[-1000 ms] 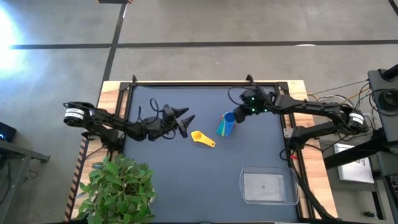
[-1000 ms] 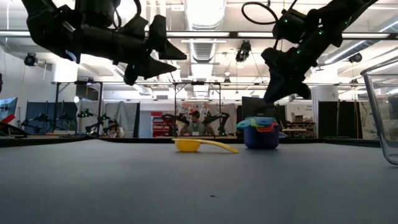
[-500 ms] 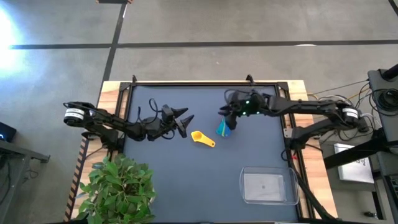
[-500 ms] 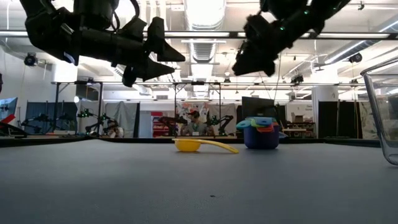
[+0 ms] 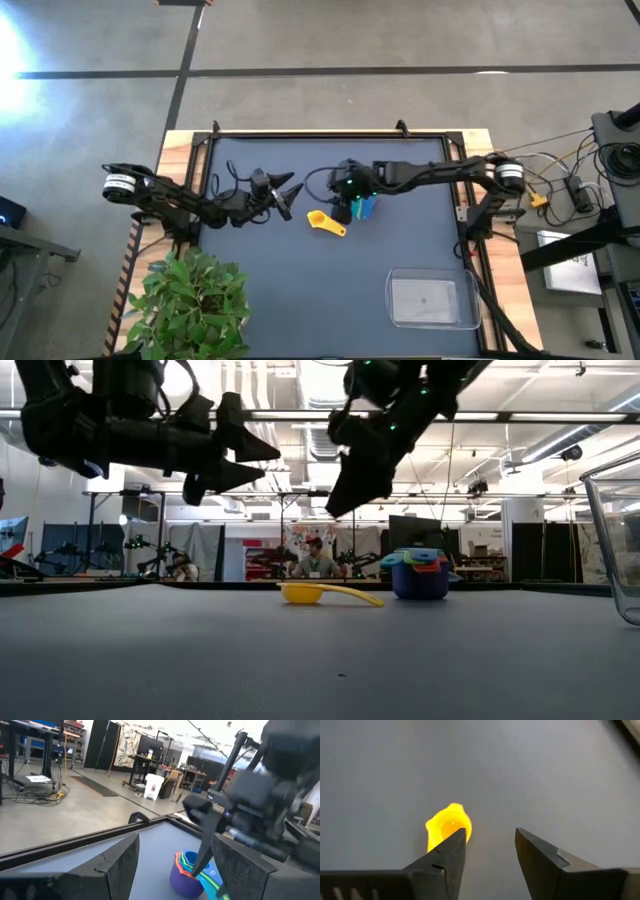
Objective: Nest measuring cups in basket
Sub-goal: Stack the yellow measuring cup on top of the blue measuring cup
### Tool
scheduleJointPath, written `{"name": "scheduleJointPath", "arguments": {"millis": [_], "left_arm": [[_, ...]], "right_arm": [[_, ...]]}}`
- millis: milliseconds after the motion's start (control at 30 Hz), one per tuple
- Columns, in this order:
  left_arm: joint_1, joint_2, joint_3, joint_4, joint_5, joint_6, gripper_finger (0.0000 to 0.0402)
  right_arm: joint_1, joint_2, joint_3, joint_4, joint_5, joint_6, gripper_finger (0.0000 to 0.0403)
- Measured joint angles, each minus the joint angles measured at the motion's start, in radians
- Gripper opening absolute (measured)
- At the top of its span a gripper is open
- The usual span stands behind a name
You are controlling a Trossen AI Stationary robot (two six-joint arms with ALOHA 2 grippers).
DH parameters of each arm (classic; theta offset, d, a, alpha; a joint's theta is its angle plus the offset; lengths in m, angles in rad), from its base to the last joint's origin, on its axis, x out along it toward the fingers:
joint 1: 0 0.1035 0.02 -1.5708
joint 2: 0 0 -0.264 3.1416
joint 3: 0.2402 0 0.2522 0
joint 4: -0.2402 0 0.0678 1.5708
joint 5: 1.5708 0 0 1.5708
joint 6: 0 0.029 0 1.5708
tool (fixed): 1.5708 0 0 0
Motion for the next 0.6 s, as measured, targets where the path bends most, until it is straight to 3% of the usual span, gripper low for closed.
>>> {"name": "scheduleJointPath", "arguments": {"millis": [300, 600], "left_arm": [[0.005, 0.000, -0.026, 0.051, 0.000, 0.000, 0.0232], [0.005, 0.000, -0.026, 0.049, 0.000, 0.000, 0.0232]], "right_arm": [[0.041, 0.168, 0.068, -0.048, -0.003, 0.063, 0.0218], [0.019, 0.306, 0.162, -0.039, 0.046, 0.047, 0.0241]]}}
